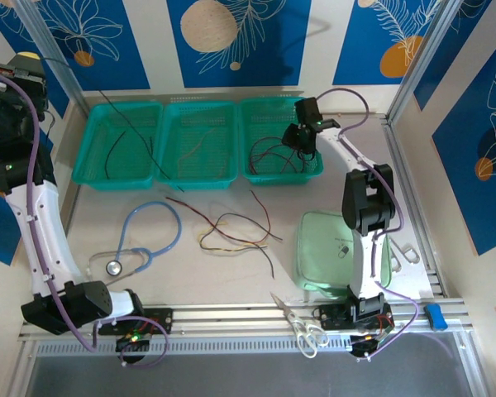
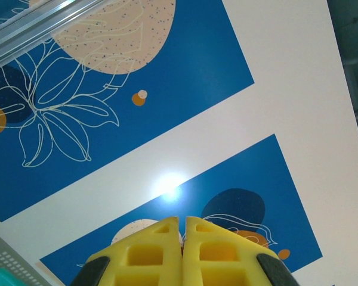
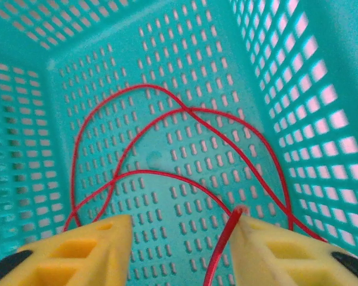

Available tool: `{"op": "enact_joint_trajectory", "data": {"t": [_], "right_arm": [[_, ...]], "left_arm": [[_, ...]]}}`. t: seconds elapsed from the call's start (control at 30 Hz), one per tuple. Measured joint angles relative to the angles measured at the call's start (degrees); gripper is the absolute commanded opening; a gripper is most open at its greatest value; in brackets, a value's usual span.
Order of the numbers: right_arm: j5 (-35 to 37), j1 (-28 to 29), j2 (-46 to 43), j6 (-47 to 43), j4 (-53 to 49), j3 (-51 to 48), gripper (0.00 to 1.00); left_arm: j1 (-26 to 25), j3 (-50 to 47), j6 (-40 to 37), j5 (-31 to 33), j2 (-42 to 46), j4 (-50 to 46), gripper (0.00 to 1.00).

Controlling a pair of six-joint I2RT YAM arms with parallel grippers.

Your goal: Untangle the cables

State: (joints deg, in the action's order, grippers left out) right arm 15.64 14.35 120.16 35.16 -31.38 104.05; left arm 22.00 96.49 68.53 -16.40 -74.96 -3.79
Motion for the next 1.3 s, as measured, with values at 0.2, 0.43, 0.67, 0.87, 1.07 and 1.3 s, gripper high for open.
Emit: {"op": "enact_joint_trajectory", "data": {"t": [0.2,0.43,0.67,0.87,1.07,1.3], "right_arm": [[-0.8,-1.4,-7.8,-1.4,0.1,1.6,0.8],[-5.2,-4.7,-14.3,-1.0,0.6,1.7,0.93],[-8.3,-5.3,-14.2,-1.6,0.4,1.4,0.93],[-9.4,-4.5,-14.2,-2.6,0.4,-0.2,0.93],[-10.0,-4.5,-15.8,-3.4,0.4,-2.8,0.93],[-11.2,-4.5,-19.9,-4.1,0.5,-5.1,0.93]], "left_arm": [[-0.1,3.8,0.2,1.0,-3.8,0.8,0.0],[-0.1,19.7,1.1,2.2,-14.2,1.4,0.0],[-0.3,33.3,2.9,4.7,-21.1,3.6,0.0],[-0.5,46.9,3.1,8.7,-29.5,7.5,0.0],[-0.5,44.7,1.9,9.3,-30.6,8.4,0.0],[-1.0,25.2,-3.5,5.5,-27.9,11.4,0.0]]}}
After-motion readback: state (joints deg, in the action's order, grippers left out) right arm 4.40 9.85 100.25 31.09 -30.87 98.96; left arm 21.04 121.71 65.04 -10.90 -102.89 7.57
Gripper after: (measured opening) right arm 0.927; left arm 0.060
